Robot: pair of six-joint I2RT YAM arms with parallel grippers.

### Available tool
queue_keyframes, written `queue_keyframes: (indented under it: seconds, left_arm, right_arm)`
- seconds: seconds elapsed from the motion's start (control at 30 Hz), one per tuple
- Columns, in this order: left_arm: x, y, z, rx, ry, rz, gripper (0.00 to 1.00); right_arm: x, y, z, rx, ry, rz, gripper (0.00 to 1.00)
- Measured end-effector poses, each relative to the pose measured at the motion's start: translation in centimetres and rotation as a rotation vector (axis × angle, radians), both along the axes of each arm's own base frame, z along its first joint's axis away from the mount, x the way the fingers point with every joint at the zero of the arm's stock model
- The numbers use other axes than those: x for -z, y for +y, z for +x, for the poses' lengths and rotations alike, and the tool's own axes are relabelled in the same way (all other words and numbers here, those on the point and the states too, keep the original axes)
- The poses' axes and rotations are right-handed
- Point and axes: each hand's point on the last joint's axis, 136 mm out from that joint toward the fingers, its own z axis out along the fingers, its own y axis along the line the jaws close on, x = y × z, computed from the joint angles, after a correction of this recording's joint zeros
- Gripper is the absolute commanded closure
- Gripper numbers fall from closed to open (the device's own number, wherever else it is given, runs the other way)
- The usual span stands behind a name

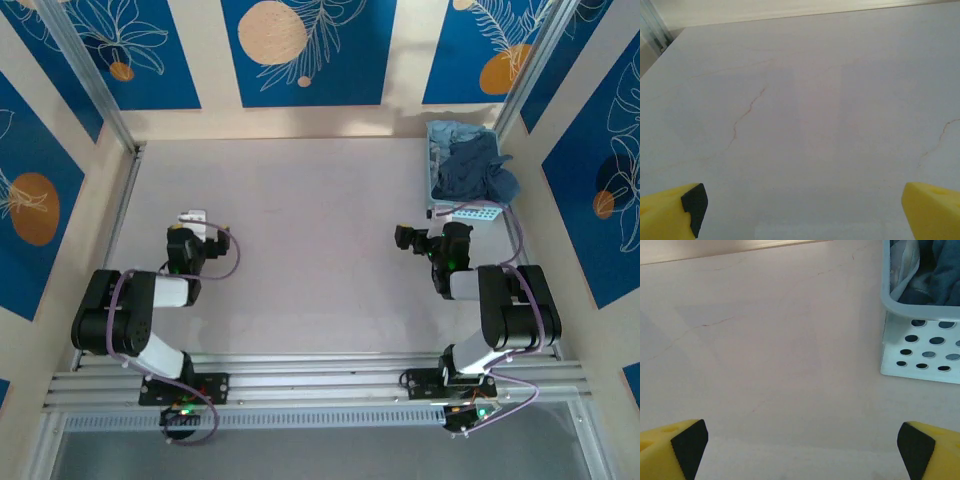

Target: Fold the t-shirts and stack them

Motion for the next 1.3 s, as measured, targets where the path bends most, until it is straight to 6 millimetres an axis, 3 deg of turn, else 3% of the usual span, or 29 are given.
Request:
queue_keyframes:
  seconds: [0.8,0.83,0.9,1.0,1.07,1.13,1.2,1.23,1.3]
  left_arm:
    - [0.0,0.0,-0.2,0.000,0.012,0.005,0.00]
    - [-0.3,-0.1,-0.5,-0.008,0.019,0.016,0.00]
    - [-2.2,-0.7,-1.1,-0.014,-0.007,0.044,0.00]
    - [-7.9,-1.7,-1.6,-0.064,-0.109,0.015,0.00]
    - [-12.4,-1.0,-0.5,-0.174,-0.081,-0.082,0.00]
    - [-18.2,0.3,1.5,-0.273,-0.102,-0.198,0.00]
    - [-22.5,0.7,3.4,-0.298,-0.130,-0.299,0.05]
    - [-23.7,0.4,4.3,-0.285,-0.132,-0.350,0.10]
    - [-23.6,-1.1,5.7,-0.226,-0.087,-0.428,0.14]
  right_arm:
    - [-0.4,0.2,0.1,0.017,0.048,-0.034,0.01]
    - [-1.7,0.5,0.6,0.020,0.049,-0.048,0.01]
    - [-6.5,1.8,2.1,0.017,-0.013,-0.065,0.01]
    - [-17.0,2.3,4.8,0.094,-0.093,0.055,0.01]
    - [-24.1,0.2,6.4,0.183,-0.112,0.198,0.05]
    - [-29.1,-3.1,7.7,0.262,-0.139,0.303,0.11]
    - [-30.3,-6.4,8.8,0.357,-0.106,0.357,0.14]
    - [-29.7,-7.9,9.5,0.400,-0.067,0.379,0.19]
    - [-26.5,-9.4,11.2,0.448,0.051,0.411,0.23]
